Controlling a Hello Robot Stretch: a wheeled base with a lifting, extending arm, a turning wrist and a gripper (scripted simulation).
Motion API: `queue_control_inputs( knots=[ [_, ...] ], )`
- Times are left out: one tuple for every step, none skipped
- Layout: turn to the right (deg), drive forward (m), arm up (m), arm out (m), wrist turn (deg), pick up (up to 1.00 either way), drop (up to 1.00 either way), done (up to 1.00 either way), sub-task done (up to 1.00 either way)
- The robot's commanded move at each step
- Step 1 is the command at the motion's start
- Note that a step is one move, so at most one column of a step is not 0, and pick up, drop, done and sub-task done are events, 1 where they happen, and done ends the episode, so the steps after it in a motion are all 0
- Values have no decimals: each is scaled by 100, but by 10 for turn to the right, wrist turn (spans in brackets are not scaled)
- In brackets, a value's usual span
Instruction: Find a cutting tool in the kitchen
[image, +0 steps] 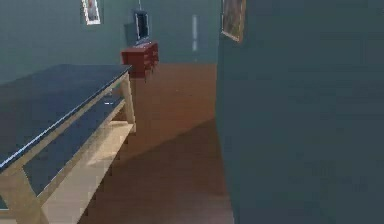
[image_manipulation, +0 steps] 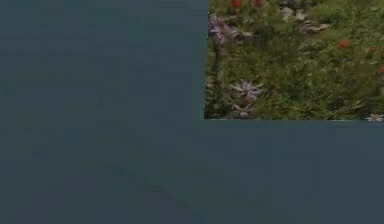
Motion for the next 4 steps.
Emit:
queue_control_inputs(
  knots=[
    [0, 100, 0, 0, 0, 0, 0, 0, 0],
    [0, 100, 0, 0, 0, 0, 0, 0, 0],
    [0, 100, 0, 0, 0, 0, 0, 0, 0],
    [180, 0, 0, 0, 0, 0, 0, 0, 0]
  ],
)
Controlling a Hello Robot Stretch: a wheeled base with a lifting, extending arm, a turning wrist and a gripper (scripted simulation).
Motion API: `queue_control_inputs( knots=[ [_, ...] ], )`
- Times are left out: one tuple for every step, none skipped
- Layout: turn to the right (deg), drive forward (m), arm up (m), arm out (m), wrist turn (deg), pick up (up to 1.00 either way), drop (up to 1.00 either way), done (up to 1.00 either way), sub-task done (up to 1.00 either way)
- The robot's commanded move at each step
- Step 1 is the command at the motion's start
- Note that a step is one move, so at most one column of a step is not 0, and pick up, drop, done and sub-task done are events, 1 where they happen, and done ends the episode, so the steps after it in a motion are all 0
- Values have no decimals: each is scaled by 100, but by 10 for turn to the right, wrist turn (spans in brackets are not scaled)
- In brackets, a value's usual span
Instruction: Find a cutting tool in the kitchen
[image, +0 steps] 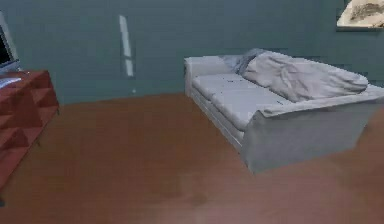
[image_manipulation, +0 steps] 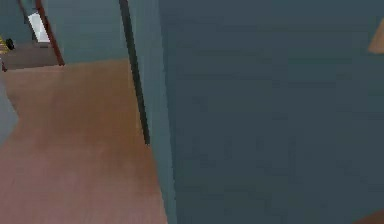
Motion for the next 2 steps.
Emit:
queue_control_inputs(
  knots=[
    [0, 60, 0, 0, 0, 0, 0, 0, 0],
    [450, 0, 0, 0, 0, 0, 0, 0, 0]
  ],
)
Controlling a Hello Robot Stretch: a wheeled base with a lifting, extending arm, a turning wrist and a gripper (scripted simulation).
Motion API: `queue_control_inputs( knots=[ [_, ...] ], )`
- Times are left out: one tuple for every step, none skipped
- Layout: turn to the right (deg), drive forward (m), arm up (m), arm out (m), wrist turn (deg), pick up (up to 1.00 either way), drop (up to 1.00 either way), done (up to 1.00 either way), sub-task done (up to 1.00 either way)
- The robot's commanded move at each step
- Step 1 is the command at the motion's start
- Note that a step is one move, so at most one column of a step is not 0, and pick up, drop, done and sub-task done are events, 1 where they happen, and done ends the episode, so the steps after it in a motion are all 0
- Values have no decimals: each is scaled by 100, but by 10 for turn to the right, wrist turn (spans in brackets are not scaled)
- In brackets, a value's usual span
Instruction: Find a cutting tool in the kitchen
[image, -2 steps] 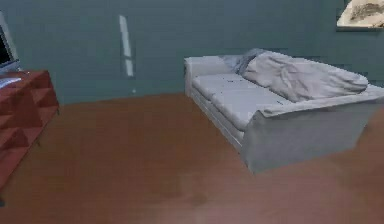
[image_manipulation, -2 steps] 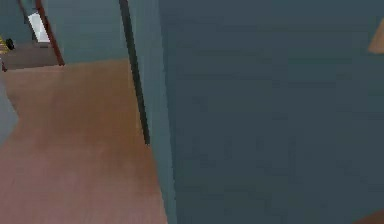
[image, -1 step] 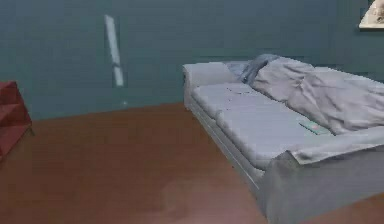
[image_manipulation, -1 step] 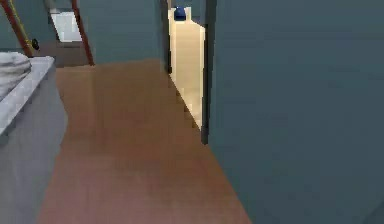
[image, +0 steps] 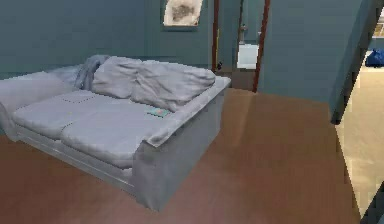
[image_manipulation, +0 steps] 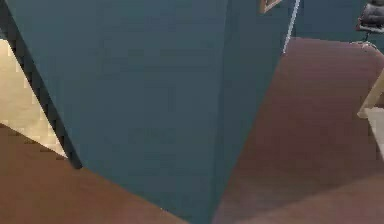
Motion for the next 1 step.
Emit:
queue_control_inputs(
  knots=[
    [270, 0, 0, 0, 0, 0, 0, 0, 0]
  ],
)
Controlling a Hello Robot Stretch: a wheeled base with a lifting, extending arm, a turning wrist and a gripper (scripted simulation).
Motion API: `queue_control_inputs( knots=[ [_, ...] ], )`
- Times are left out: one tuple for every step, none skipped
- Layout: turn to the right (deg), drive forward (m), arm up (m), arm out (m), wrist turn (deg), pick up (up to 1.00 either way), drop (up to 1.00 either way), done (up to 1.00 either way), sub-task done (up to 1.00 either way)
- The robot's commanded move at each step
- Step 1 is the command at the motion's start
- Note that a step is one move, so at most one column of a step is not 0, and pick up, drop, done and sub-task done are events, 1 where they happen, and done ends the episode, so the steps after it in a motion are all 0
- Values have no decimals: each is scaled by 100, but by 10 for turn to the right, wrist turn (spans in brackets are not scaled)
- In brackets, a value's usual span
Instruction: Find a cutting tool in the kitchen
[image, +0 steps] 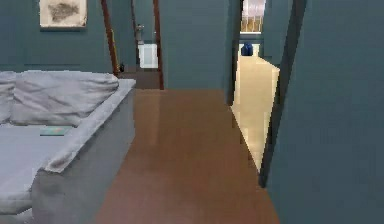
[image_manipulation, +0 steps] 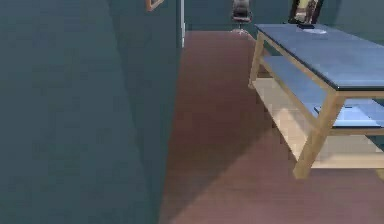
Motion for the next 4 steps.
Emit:
queue_control_inputs(
  knots=[
    [0, 100, 0, 0, 0, 0, 0, 0, 0],
    [30, 0, 0, 0, 0, 0, 0, 0, 0],
    [0, 60, 0, 0, 0, 0, 0, 0, 0],
    [270, 0, 0, 0, 0, 0, 0, 0, 0]
  ],
)
